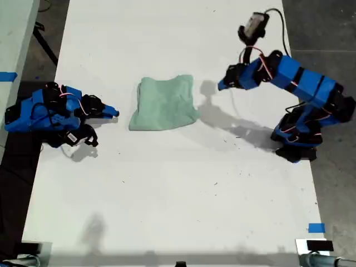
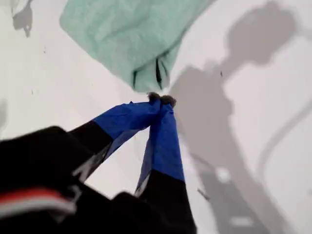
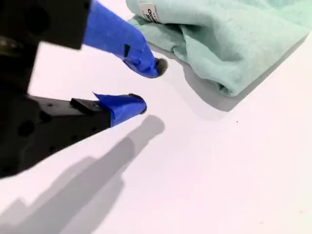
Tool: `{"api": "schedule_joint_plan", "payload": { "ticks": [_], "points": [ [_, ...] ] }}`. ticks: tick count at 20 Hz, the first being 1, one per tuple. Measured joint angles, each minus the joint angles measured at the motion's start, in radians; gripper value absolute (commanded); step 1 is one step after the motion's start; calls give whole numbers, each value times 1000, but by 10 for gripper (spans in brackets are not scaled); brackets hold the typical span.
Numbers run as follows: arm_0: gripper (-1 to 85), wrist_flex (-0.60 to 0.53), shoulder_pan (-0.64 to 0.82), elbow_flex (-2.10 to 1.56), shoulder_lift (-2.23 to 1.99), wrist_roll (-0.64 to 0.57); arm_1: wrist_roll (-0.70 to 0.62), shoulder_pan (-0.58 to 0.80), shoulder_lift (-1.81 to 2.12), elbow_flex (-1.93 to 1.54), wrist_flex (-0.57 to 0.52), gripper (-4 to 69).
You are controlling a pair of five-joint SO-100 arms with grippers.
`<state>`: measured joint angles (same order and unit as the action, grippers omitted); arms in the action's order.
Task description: Fold t-shirt
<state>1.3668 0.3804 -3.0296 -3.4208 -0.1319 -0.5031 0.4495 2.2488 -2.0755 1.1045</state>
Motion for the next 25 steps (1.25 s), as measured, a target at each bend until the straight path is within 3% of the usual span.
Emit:
{"api": "schedule_joint_plan", "payload": {
  "ticks": [7,12,13,15,19,25],
  "points": [
    [112,0,3,0,-2,6,644,-319,816,-913,31,-11],
    [112,0,3,0,-2,6,693,-347,1077,-1000,91,3],
    [112,0,3,0,-2,6,684,-345,1094,-1002,91,3],
    [112,0,3,0,-2,6,534,-342,1164,-1005,92,4],
    [112,0,6,0,-2,6,21,-342,1166,-1006,94,2],
    [112,0,6,0,-2,9,-54,-342,1167,-1006,95,2]
  ]
}}
